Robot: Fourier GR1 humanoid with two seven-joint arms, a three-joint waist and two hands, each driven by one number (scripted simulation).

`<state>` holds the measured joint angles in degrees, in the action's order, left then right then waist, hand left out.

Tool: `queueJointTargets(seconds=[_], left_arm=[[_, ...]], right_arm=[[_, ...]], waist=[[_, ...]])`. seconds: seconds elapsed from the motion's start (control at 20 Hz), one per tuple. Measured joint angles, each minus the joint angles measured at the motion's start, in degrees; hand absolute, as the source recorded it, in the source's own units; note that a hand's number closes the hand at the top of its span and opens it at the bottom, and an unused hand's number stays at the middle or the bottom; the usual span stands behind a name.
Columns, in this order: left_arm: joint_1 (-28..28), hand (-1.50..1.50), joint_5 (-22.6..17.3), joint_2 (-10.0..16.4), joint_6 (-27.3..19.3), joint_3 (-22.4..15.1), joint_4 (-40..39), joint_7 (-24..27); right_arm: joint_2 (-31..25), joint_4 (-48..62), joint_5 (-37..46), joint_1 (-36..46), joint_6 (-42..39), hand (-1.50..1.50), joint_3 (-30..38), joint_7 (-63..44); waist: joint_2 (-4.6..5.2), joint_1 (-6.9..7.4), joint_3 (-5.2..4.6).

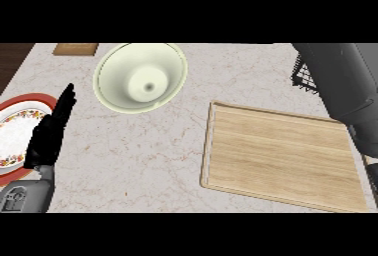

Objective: Pick the tomato from the tray and place it in the tiered basket

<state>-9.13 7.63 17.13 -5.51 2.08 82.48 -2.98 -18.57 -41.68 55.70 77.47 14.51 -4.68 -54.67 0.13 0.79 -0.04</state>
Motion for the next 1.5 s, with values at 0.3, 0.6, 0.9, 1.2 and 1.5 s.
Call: queueJointTargets(seconds=[0.3, 0.6, 0.9, 1.2, 1.5], left_arm=[[-0.7, 0.0, 0.8, -0.9, -0.2, -0.2, 0.4, -0.9], [-1.2, 0.0, 0.7, -0.8, 0.3, 0.2, 0.5, -1.2], [-0.7, 0.0, 0.9, -0.7, 0.8, 0.3, 0.9, -0.6], [-1.9, 0.0, 1.7, -1.5, 0.3, 0.2, 0.5, -1.4], [-1.0, 0.0, 1.7, -1.7, 0.8, 0.5, 0.1, 0.0]], right_arm=[[-3.1, 4.1, -1.0, 0.3, -1.0, 1.5, 2.6, 6.5], [-8.3, 11.1, 3.1, -0.5, -1.5, 1.5, 1.3, 11.1], [-13.4, 17.9, 8.5, -0.1, -3.1, 1.5, -0.9, 12.3], [-17.1, 22.1, 8.6, -0.8, -2.8, 1.5, 0.8, 18.6], [-18.9, 25.1, 5.4, -2.8, -2.0, 1.5, 4.8, 26.0]], waist=[[0.09, 0.14, 0.0], [0.32, 0.46, 0.01], [0.46, 0.85, 0.01], [0.45, 0.74, 0.04], [0.53, 0.91, 0.08]])
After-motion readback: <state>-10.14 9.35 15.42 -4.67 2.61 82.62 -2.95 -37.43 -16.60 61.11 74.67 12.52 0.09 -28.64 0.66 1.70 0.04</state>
